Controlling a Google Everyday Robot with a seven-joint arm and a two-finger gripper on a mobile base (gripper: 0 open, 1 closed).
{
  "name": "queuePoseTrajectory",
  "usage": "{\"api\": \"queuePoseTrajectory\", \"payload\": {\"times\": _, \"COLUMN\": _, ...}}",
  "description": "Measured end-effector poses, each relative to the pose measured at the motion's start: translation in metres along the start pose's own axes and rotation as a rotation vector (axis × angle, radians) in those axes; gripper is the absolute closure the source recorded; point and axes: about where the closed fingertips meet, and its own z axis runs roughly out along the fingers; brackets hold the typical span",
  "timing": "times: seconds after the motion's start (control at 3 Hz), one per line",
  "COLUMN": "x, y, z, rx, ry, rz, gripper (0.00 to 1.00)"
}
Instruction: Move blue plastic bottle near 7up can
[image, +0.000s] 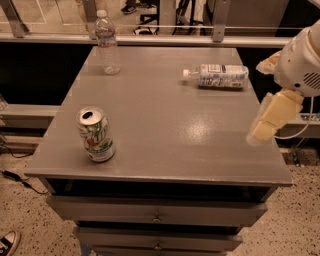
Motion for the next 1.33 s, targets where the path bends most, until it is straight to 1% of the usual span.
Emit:
{"api": "queuePoseTrajectory", "payload": {"times": 0.33, "x": -0.005, "y": -0.033, "z": 0.039, "rx": 0.006, "ry": -0.116, "rz": 0.059, "gripper": 0.0}}
{"api": "queuePoseTrajectory", "payload": {"times": 0.67, "x": -0.017, "y": -0.075, "z": 0.057, "rx": 0.046, "ry": -0.202, "rz": 0.067, "gripper": 0.0}}
{"api": "queuePoseTrajectory", "payload": {"times": 1.0, "x": -0.033, "y": -0.13, "z": 0.066, "rx": 0.112, "ry": -0.292, "rz": 0.066, "gripper": 0.0}}
{"api": "queuePoseTrajectory", "payload": {"times": 1.33, "x": -0.03, "y": -0.174, "z": 0.088, "rx": 0.12, "ry": -0.333, "rz": 0.104, "gripper": 0.0}}
